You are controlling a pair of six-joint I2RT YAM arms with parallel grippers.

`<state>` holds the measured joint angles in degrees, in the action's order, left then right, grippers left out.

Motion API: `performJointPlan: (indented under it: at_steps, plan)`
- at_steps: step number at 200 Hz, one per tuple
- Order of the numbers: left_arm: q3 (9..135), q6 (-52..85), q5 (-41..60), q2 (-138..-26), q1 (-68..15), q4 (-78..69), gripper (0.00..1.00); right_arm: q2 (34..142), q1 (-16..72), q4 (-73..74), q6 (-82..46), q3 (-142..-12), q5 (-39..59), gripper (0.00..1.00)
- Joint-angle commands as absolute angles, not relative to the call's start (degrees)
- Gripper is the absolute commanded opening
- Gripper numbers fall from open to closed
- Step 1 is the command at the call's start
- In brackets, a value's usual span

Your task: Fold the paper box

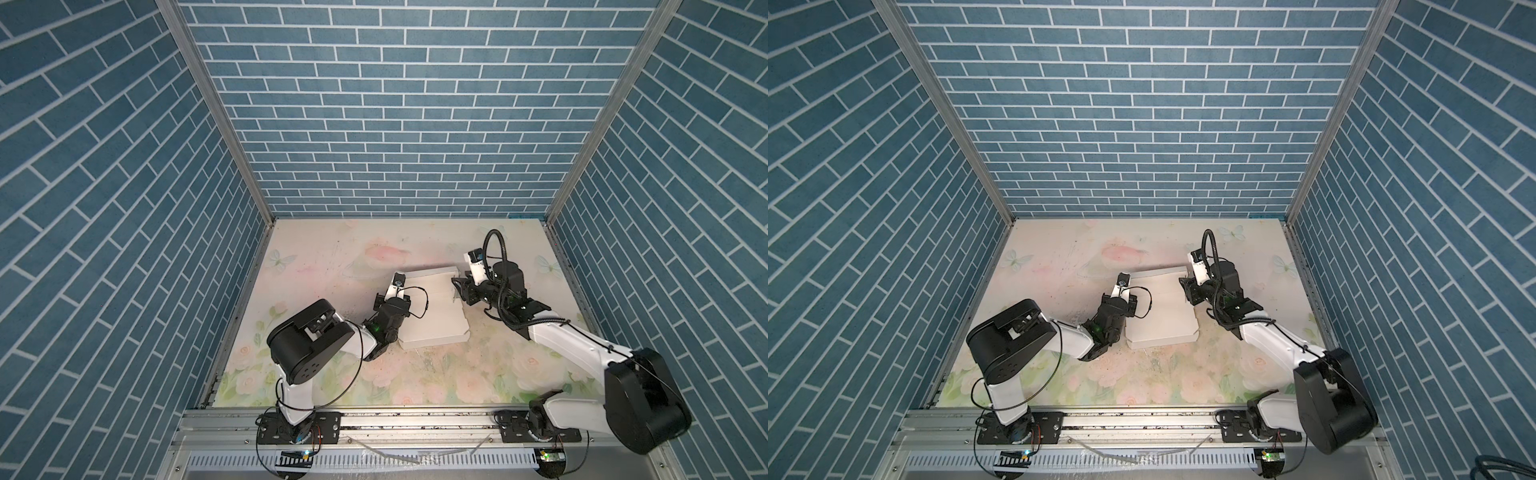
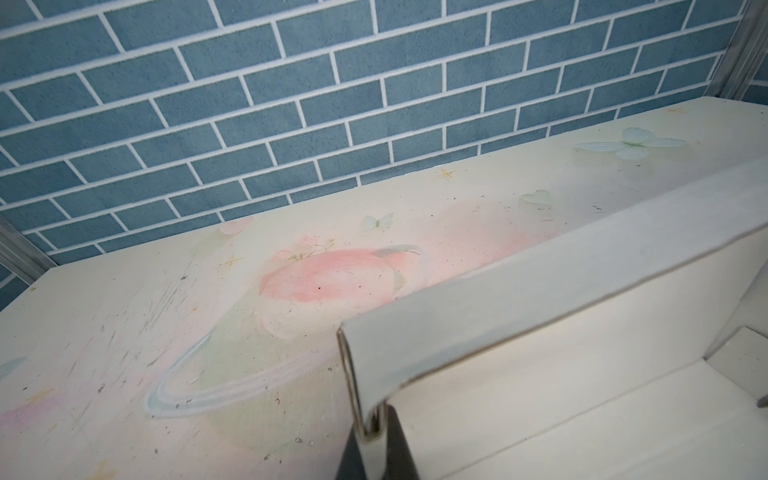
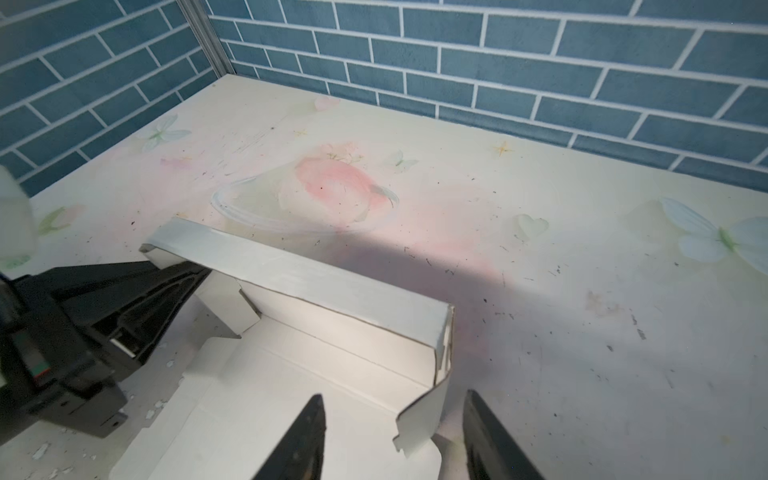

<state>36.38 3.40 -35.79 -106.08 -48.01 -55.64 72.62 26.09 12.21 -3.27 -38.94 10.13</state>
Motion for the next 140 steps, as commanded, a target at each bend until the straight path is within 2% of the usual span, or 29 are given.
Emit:
performJointPlan:
  at_steps: [1,54,140]
  plan:
    - [33.9,2.6,-32.7,-110.0,-48.1,-40.3,0.00,69.6,25.8,3.9,-4.8,-37.3,5.5,0.52]
    - [34.0,2.6,-32.7,-110.6,-48.1,-40.6,0.00,72.4,25.6,4.0,-5.4,-36.3,1.2,0.51]
    - [33.5,2.2,-32.2,-110.9,-48.1,-42.0,0.00,86.9,24.1,10.8,-2.3,-43.7,6.6,0.49]
